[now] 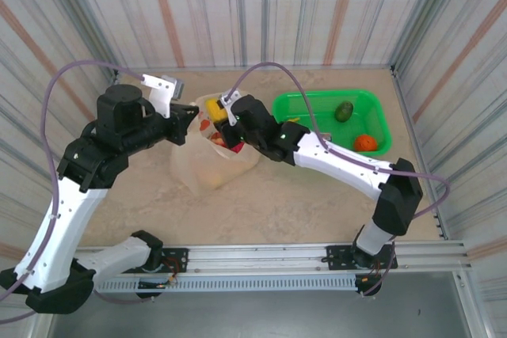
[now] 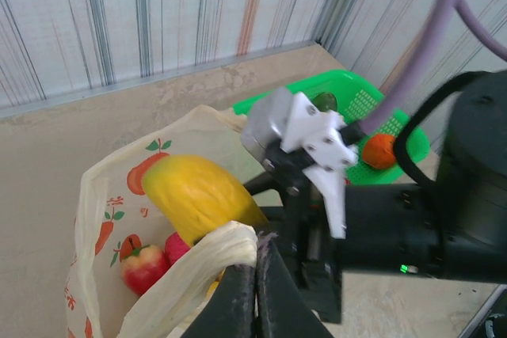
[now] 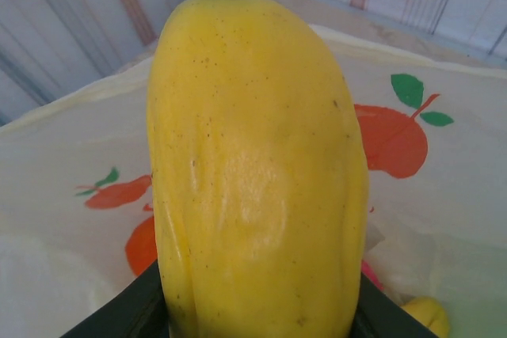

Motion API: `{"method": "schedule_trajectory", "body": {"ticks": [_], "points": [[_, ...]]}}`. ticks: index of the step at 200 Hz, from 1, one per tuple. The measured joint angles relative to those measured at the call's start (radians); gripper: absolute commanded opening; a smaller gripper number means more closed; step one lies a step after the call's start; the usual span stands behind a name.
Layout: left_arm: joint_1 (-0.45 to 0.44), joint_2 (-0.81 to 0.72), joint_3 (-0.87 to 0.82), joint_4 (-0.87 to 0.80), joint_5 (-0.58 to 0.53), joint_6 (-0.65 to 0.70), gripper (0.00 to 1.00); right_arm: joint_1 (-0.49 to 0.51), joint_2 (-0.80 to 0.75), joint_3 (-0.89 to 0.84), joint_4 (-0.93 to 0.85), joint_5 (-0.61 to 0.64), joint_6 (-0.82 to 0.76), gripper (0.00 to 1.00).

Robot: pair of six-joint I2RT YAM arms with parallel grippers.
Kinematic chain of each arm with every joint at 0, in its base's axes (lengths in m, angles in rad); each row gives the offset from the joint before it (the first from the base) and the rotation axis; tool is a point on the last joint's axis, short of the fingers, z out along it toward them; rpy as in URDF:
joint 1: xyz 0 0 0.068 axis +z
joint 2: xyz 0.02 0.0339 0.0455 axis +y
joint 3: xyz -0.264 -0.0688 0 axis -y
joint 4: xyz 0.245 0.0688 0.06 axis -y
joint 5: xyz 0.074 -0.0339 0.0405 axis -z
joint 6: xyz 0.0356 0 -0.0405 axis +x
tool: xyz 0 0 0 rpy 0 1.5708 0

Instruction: Place the fake fruits into the plastic bag and tie a complex knot

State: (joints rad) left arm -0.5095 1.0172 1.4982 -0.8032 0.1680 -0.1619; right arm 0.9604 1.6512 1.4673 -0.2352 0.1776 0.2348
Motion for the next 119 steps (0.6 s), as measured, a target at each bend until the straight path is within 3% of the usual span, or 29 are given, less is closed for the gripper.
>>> {"method": "schedule_trajectory", "body": {"ticks": [18, 65, 88, 119], "points": [[0.000, -0.005, 0.000, 0.000, 0.000, 0.000, 0.04, -0.009, 0.044, 0.028, 0.008, 0.014, 0.005, 0.44], [0.000, -0.003, 0.000, 0.000, 0.000, 0.000, 0.05, 0.000, 0.082, 0.021, 0.008, 0.013, 0.042, 0.63], [0.000, 0.009, 0.000, 0.001, 0.000, 0.000, 0.04, 0.006, 0.079, -0.002, 0.010, 0.013, 0.049, 0.61], [0.000, 0.026, 0.000, 0.001, 0.000, 0.000, 0.04, 0.008, 0.058, -0.021, 0.001, 0.008, 0.053, 0.48]]}}
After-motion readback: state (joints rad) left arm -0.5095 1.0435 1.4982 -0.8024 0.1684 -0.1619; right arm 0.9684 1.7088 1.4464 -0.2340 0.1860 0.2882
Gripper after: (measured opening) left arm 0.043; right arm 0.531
